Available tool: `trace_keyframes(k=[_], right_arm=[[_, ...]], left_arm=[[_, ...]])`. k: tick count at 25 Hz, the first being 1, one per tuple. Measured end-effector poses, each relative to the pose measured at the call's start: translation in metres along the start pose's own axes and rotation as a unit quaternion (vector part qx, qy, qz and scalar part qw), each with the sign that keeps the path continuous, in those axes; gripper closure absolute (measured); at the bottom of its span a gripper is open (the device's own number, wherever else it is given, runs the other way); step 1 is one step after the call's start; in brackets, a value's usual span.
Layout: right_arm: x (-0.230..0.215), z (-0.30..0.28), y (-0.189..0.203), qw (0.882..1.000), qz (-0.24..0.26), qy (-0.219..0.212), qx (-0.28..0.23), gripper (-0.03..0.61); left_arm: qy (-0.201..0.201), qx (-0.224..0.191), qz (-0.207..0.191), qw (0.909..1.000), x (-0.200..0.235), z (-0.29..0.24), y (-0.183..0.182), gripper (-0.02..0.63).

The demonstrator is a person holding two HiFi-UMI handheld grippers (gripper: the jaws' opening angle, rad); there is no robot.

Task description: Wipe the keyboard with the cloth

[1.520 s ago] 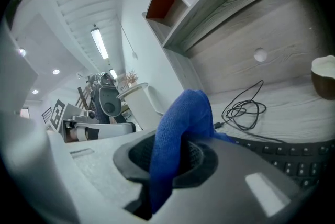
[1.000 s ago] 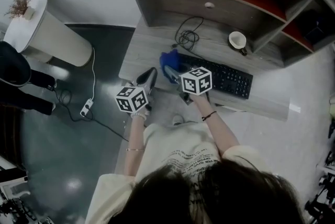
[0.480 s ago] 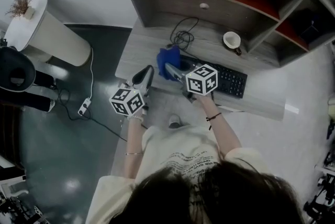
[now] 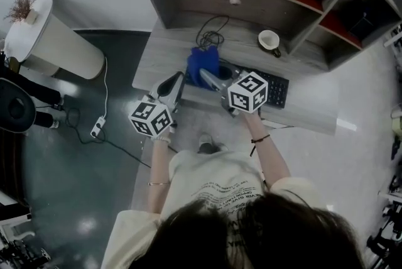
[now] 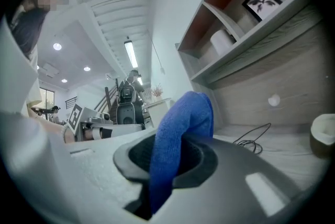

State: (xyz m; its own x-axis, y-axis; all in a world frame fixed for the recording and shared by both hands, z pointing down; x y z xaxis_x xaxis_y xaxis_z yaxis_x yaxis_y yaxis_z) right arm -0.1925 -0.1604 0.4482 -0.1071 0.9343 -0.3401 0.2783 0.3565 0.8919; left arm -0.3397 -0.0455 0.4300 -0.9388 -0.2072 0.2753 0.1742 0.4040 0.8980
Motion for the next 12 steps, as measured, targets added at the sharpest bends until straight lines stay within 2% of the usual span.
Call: trace_keyframes(k=[12], right_arm=[[0.023,0.042,0.001,0.999,0.037,0.012,-0.020,0.520]], left_arm=[[0.008,-0.019,-0.022,0.9995,-0.040,0.015,-0.002,0.626]])
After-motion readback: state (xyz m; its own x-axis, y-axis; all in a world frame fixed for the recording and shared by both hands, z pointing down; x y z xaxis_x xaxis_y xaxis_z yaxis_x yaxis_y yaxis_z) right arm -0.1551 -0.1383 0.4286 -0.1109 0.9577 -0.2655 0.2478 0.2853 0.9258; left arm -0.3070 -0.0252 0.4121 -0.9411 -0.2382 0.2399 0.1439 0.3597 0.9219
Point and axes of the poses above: the fingertips, and each gripper's own axes: z backward along the fingers, x to its left, y out of its underside, the point moved 8 cm from there along z, backward along the fingers, and after that the axes turned 13 degrees about x, right-handed, at the moved point
